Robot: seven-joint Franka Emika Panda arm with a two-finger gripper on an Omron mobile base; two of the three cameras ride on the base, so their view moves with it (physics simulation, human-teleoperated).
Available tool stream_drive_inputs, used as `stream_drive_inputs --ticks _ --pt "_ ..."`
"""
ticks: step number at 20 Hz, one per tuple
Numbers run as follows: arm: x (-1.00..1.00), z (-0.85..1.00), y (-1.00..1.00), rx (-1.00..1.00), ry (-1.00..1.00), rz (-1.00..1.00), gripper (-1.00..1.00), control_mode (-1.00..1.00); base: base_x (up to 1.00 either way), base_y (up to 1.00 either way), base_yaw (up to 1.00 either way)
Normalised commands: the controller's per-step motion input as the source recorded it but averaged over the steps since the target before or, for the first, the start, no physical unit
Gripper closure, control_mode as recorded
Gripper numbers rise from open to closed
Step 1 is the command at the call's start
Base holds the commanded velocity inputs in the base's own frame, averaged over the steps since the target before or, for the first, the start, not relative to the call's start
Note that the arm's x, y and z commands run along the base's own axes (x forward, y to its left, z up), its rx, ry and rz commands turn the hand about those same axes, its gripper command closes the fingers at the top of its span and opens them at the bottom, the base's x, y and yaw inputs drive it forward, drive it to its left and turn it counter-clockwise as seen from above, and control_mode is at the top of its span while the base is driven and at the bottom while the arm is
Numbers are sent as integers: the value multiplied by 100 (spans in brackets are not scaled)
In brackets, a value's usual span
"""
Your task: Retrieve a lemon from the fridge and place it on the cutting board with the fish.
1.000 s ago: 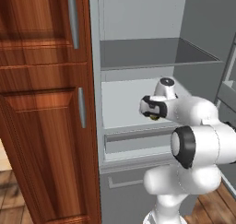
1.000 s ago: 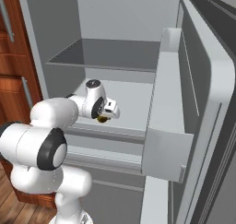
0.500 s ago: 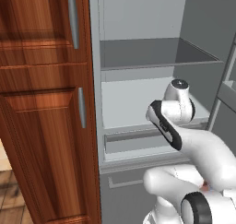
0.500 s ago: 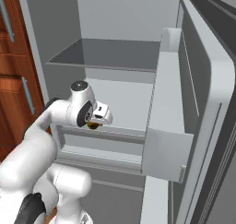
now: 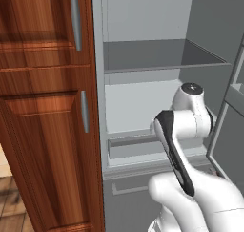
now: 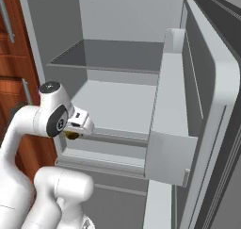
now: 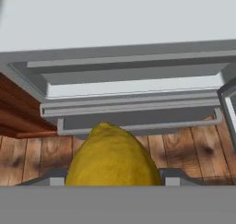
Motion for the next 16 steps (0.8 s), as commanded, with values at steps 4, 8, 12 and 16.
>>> stream_drive_inputs --ticks 4,8,12,16 --pt "-76 47 10 0 0 0 100 -100 0 0 0" --pt "-62 51 0 0 0 0 100 -100 0 0 0" --pt "-52 59 0 0 -3 0 100 -100 0 0 0" --pt "-27 42 0 2 -1 0 100 -100 0 0 0"
